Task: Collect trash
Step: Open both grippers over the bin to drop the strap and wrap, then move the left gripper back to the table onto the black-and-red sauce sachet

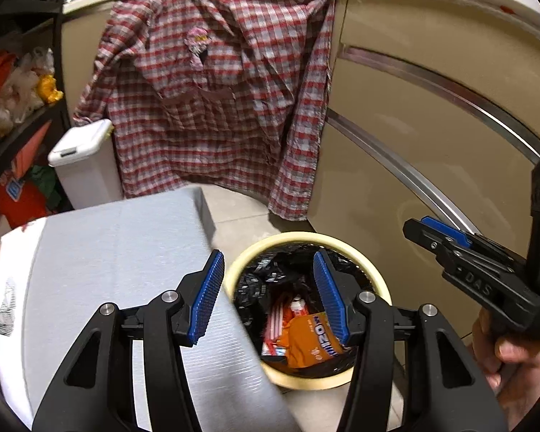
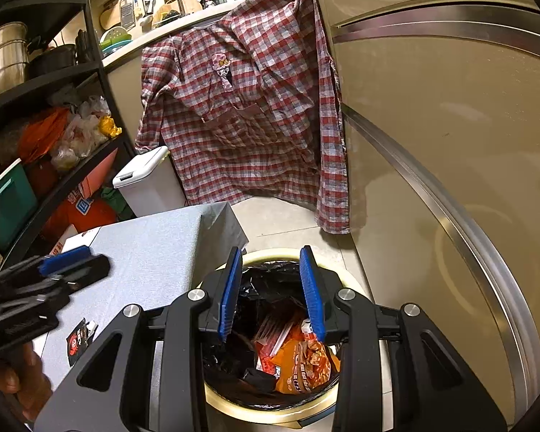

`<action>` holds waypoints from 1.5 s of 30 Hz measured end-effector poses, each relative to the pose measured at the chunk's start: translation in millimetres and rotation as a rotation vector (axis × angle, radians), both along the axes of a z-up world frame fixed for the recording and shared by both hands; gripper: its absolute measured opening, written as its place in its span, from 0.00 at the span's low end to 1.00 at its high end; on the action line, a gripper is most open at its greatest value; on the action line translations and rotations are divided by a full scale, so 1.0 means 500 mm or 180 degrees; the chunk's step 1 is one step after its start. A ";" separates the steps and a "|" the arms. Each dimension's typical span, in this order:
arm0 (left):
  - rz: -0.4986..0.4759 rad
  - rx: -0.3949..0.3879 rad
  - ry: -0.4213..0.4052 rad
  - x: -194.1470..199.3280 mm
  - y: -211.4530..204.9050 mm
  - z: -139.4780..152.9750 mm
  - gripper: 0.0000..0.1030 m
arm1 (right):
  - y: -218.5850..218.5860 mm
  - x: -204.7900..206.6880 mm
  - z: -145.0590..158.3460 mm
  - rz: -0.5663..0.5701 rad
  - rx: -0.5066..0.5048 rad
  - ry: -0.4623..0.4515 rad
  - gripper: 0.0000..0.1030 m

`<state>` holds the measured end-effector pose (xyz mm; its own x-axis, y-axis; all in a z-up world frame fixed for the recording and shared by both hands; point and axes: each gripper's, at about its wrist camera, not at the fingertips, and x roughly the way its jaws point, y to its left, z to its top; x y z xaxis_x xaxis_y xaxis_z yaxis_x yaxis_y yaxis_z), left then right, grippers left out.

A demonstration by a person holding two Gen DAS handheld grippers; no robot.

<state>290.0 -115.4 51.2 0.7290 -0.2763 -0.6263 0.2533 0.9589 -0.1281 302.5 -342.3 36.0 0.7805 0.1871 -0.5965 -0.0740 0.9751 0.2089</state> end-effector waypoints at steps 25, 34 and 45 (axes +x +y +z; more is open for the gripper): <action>0.0218 0.0234 0.0307 -0.128 0.420 -0.114 0.48 | 0.150 -0.066 0.005 0.0496 -0.0111 -0.0184 0.19; -0.0028 0.0269 0.0850 -0.102 0.414 -0.244 0.71 | 0.214 -0.064 -0.038 0.0729 -0.0115 0.0006 0.19; -0.0125 0.0493 0.1077 -0.085 0.397 -0.304 0.78 | 0.285 -0.058 -0.078 0.0999 -0.0136 0.0192 0.19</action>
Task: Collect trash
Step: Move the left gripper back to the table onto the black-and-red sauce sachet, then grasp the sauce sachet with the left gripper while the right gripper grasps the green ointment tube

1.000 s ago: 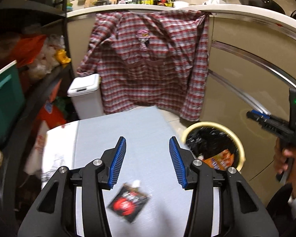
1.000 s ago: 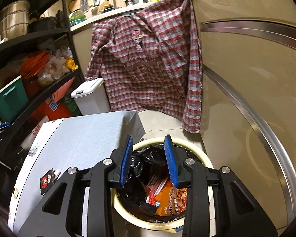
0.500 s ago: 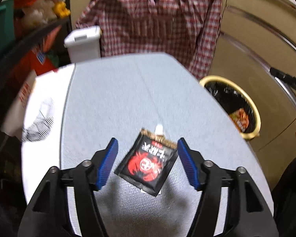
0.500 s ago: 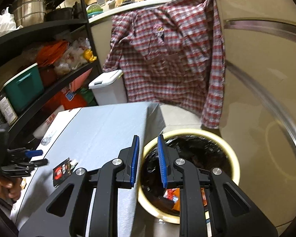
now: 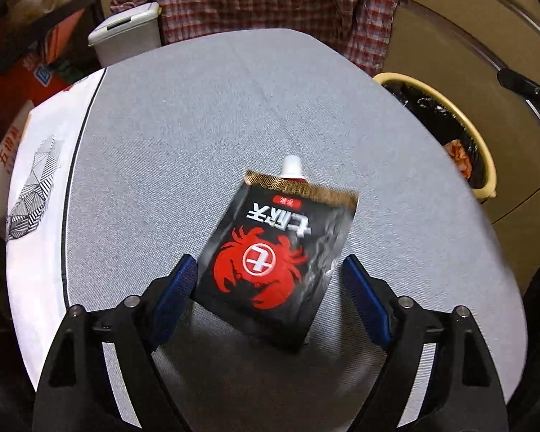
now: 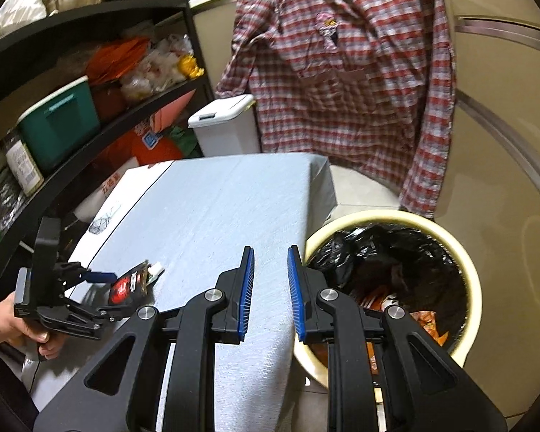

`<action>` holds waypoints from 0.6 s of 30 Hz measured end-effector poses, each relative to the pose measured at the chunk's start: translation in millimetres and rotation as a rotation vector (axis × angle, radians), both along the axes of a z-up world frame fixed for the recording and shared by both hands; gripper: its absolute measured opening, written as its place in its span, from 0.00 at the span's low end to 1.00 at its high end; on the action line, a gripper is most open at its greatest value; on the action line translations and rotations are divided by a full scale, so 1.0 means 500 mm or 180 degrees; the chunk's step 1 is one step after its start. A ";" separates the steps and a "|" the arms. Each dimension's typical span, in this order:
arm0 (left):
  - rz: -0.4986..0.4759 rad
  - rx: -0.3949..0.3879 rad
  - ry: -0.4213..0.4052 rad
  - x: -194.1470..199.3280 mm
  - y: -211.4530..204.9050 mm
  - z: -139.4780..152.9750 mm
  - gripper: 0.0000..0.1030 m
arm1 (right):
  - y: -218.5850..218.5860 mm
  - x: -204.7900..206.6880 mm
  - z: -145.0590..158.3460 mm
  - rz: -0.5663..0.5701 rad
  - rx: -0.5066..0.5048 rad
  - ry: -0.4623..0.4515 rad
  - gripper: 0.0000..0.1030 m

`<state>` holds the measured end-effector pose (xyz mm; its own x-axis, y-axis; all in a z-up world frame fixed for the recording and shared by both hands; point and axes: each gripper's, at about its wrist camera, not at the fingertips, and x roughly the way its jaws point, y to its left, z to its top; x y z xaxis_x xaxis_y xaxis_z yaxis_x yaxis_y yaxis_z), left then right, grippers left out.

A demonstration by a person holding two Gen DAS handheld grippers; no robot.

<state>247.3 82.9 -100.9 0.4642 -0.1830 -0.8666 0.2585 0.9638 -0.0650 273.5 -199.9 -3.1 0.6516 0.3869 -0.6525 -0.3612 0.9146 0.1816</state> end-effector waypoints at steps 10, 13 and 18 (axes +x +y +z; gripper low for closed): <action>0.0029 -0.0196 0.0002 0.003 0.023 0.014 0.57 | 0.069 -0.006 -0.026 0.0221 -0.0056 0.0107 0.19; 0.0049 -0.0265 -0.0025 -0.001 0.037 0.025 0.48 | 0.098 -0.010 -0.034 0.0306 -0.0082 0.0129 0.19; 0.0143 -0.0186 -0.0091 -0.001 0.055 0.040 0.31 | 0.150 -0.012 -0.053 0.0470 -0.0031 0.0250 0.19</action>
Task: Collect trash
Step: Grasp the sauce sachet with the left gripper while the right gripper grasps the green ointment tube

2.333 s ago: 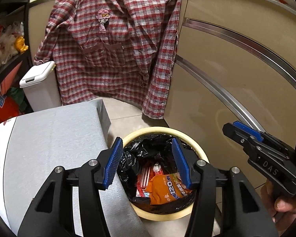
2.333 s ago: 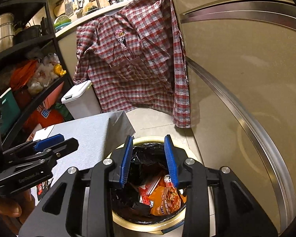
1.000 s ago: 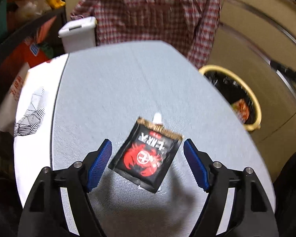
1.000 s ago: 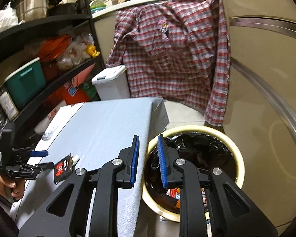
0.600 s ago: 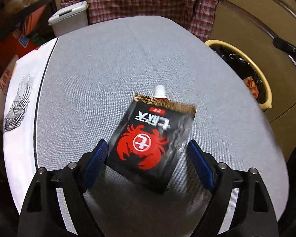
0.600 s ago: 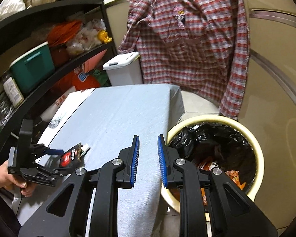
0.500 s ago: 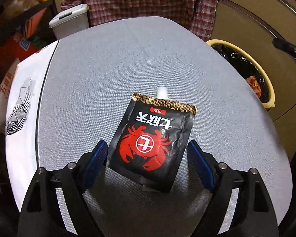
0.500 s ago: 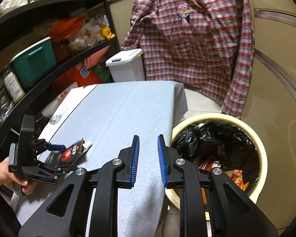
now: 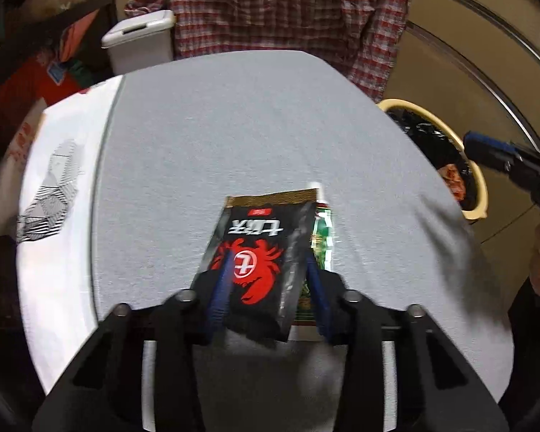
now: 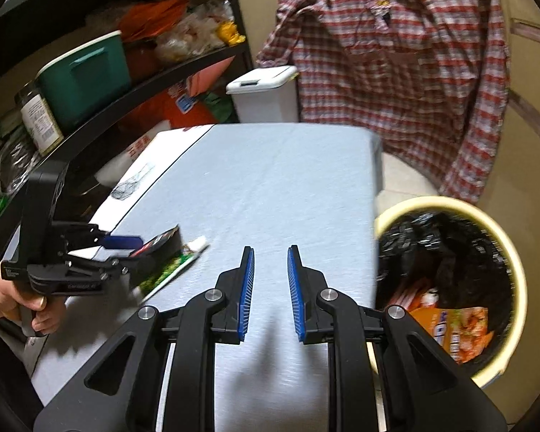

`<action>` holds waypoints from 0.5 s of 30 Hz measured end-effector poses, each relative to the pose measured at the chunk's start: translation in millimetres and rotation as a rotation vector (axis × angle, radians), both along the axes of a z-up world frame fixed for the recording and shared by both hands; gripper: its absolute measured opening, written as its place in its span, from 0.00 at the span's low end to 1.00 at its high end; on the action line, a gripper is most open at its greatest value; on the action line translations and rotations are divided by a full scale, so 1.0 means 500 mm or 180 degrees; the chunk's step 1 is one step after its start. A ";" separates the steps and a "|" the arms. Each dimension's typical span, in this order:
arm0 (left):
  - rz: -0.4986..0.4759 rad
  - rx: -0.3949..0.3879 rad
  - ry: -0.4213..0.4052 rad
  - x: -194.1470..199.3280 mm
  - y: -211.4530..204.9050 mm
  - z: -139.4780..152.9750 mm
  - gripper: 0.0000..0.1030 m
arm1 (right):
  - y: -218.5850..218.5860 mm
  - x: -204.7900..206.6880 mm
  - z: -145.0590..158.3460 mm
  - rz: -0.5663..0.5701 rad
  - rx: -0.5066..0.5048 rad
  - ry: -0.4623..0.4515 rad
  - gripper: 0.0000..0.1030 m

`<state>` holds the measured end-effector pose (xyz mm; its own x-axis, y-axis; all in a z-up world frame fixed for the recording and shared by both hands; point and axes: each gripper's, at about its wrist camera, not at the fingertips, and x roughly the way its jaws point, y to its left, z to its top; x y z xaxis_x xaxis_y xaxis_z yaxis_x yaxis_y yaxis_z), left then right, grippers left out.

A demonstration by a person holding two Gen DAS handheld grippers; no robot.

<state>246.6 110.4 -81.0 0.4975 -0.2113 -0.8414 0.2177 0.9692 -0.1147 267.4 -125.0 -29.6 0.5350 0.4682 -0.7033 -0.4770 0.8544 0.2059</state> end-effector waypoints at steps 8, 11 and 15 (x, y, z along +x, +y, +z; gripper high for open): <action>0.0338 0.0172 -0.0170 0.003 0.052 0.032 0.10 | 0.104 -0.013 -0.059 0.0215 0.0159 0.0365 0.20; 0.0391 0.0163 -0.0198 0.005 0.066 0.042 0.08 | 0.135 -0.015 -0.087 0.0220 0.0157 0.0477 0.21; 0.0399 0.0168 -0.0200 0.004 0.069 0.044 0.07 | 0.163 -0.011 -0.112 0.0231 0.0137 0.0561 0.24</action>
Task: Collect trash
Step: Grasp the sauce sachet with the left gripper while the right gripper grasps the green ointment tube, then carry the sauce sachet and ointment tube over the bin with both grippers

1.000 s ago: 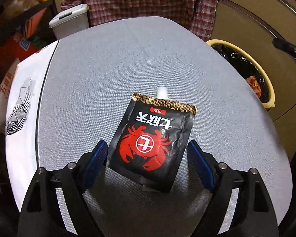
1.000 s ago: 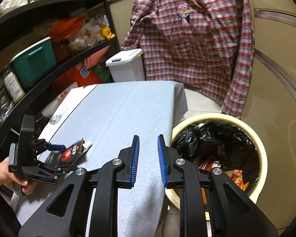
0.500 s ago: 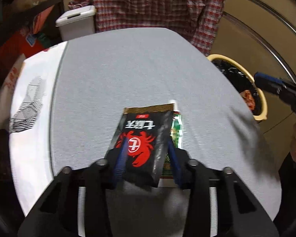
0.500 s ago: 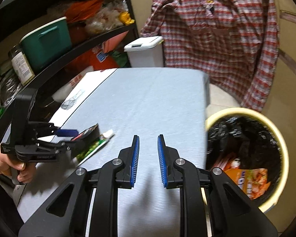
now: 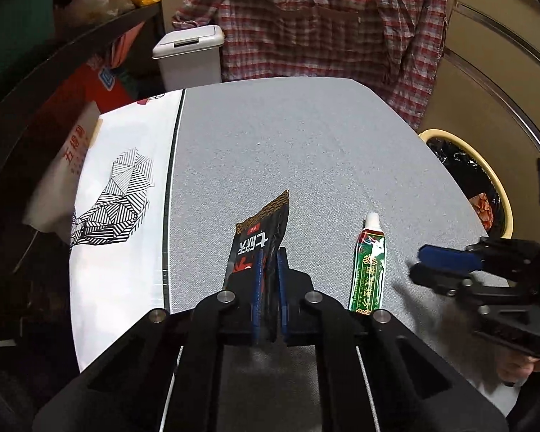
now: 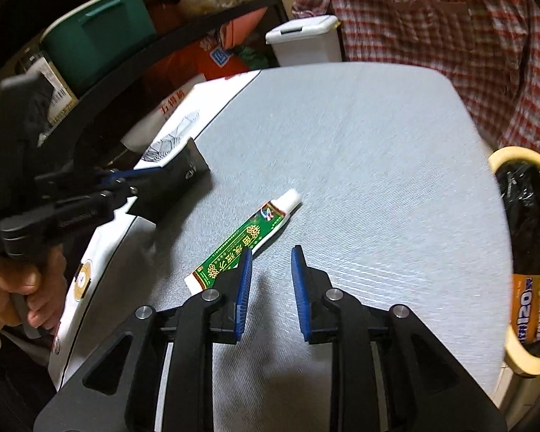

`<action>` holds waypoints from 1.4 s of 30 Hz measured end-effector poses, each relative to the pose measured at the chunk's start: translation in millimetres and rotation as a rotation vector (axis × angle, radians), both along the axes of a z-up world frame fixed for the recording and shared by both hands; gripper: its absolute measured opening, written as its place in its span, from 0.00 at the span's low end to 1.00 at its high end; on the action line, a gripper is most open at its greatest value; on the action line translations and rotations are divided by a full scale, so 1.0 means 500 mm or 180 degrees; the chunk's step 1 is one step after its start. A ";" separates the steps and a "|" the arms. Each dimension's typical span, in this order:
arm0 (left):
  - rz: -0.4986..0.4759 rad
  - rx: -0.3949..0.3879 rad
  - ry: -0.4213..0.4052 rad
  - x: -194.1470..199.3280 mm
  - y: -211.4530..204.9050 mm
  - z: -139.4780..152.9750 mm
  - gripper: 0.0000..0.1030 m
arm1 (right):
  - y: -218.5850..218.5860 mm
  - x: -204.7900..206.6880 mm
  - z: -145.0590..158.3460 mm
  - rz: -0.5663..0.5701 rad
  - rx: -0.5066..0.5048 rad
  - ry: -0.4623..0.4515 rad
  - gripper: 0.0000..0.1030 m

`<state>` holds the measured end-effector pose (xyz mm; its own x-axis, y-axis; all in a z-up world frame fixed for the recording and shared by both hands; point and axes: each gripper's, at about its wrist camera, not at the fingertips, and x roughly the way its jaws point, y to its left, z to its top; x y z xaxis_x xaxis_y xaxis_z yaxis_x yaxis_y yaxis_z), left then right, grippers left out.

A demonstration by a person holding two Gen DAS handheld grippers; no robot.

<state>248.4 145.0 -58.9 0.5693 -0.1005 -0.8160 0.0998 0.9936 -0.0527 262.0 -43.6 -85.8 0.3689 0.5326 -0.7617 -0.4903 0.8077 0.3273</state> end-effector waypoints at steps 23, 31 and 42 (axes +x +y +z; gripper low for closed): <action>0.0031 0.0010 -0.0072 -0.005 0.019 0.012 0.07 | 0.047 0.025 -0.010 -0.0069 -0.0012 -0.0011 0.04; 0.0008 0.0030 -0.0131 -0.003 0.010 0.028 0.04 | 0.014 0.022 0.031 -0.0099 -0.0022 -0.0208 0.03; -0.0029 0.0050 -0.0235 -0.007 -0.039 0.051 0.04 | -0.048 0.003 0.081 -0.0203 -0.0046 -0.0434 0.03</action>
